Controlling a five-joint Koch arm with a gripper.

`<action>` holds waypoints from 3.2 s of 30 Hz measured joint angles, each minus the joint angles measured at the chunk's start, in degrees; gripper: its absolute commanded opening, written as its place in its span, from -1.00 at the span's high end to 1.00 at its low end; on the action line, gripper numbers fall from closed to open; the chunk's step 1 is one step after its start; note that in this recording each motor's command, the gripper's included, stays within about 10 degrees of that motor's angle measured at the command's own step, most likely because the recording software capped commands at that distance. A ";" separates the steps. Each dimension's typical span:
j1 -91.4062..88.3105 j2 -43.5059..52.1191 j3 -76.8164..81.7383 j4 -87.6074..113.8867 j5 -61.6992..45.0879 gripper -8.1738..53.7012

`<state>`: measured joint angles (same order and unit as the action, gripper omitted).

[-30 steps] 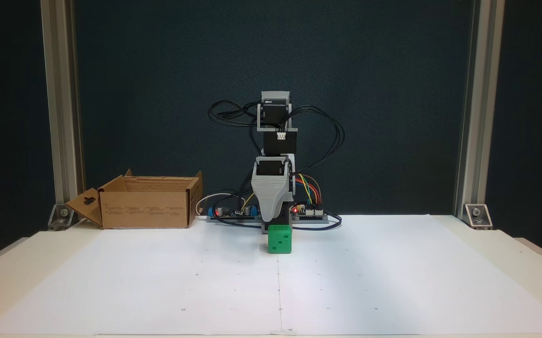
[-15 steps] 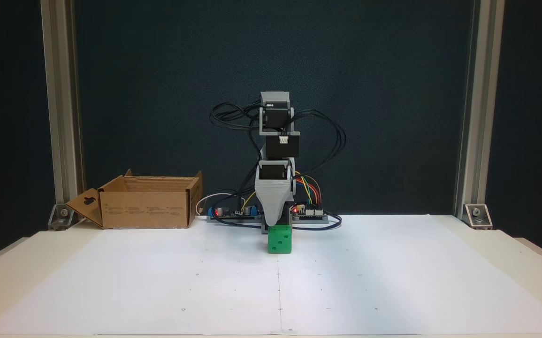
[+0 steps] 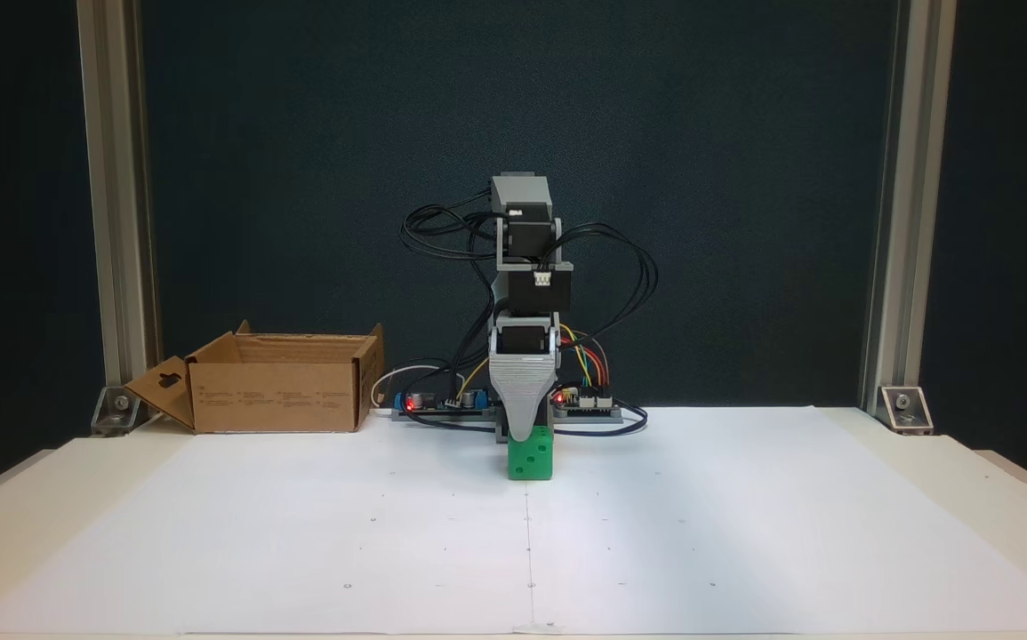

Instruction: Grasp a green dice and put it in the bin.

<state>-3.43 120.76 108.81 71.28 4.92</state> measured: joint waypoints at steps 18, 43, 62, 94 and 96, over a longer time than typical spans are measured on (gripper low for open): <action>1.93 -5.71 1.85 -3.87 0.00 -0.66; 2.29 -10.37 4.31 -8.96 0.00 -0.60; -0.18 -13.45 4.83 -10.46 0.00 -0.01; 9.58 -8.70 -44.12 16.17 0.00 0.35; 11.87 -8.70 -44.82 16.70 0.00 0.35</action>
<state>8.44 112.06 63.98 87.98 4.92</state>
